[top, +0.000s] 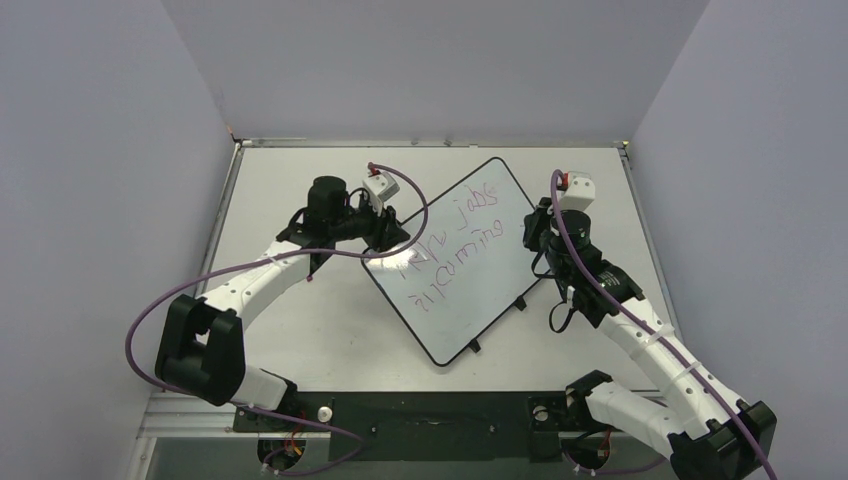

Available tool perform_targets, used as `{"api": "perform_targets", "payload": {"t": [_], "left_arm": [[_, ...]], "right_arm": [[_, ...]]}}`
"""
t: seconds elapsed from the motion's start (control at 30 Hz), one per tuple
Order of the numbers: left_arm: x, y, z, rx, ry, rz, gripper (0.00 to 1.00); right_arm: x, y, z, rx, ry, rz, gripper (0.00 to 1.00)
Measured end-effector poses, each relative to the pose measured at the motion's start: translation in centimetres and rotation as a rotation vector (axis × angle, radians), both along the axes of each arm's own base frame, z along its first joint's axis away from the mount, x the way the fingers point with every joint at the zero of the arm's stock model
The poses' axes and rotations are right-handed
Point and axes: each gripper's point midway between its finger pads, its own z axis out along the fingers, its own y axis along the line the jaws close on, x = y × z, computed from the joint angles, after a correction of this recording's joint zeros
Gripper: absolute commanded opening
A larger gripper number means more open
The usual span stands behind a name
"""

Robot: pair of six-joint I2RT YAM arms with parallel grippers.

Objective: Write a sentence on the whiteboard
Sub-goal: Put down the whiteboard on the whiteboard stand.

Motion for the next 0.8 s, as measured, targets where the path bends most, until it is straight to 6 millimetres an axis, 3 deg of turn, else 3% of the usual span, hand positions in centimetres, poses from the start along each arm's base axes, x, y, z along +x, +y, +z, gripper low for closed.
{"api": "perform_targets", "payload": {"t": [0.3, 0.57, 0.8], "left_arm": [[-0.1, 0.0, 0.4, -0.014, -0.013, 0.0, 0.46], [0.0, 0.3, 3.4, -0.081, -0.071, 0.05, 0.48], [1.4, 1.7, 5.5, -0.131, -0.092, 0.189, 0.48]], "right_arm": [[0.0, 0.0, -0.1, -0.002, 0.002, -0.001, 0.0], [-0.2, -0.1, 0.3, 0.001, -0.007, 0.0, 0.0], [-0.3, -0.2, 0.5, 0.004, -0.015, 0.001, 0.0]]}}
